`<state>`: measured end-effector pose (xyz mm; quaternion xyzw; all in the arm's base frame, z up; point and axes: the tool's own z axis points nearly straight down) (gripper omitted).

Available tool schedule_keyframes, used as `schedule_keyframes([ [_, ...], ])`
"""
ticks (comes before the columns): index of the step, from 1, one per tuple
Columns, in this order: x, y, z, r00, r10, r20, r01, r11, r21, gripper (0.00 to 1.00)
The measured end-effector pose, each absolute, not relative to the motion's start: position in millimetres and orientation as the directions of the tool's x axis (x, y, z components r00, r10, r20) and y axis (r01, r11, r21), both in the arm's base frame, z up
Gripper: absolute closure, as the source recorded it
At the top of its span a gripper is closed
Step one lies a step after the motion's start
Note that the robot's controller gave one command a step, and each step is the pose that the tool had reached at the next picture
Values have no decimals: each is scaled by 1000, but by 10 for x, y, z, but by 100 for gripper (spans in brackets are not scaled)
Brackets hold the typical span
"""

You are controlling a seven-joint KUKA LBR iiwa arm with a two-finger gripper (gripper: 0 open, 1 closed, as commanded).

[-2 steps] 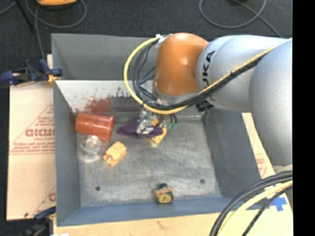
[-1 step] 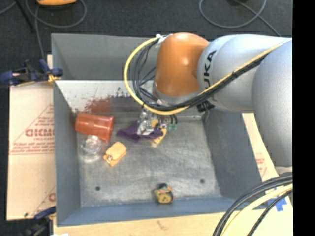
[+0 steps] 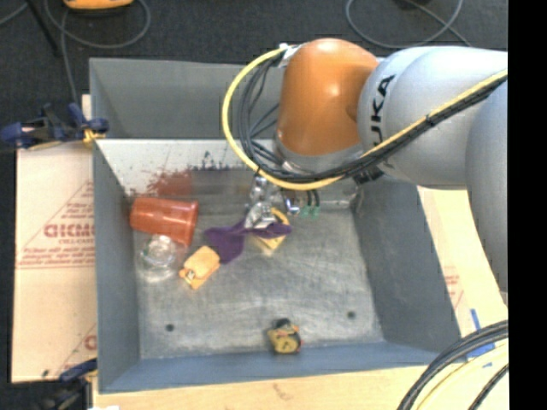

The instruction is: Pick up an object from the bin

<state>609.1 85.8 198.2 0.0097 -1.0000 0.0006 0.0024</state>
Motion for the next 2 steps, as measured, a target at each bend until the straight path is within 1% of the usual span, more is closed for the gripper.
schedule_keyframes([
  [1, 6128, 857, 2478, -1000, -26, -10, -26, 1000, 0, 100],
  [2, 6306, 780, 2740, -990, -140, -4, -140, 990, -1, 100],
])
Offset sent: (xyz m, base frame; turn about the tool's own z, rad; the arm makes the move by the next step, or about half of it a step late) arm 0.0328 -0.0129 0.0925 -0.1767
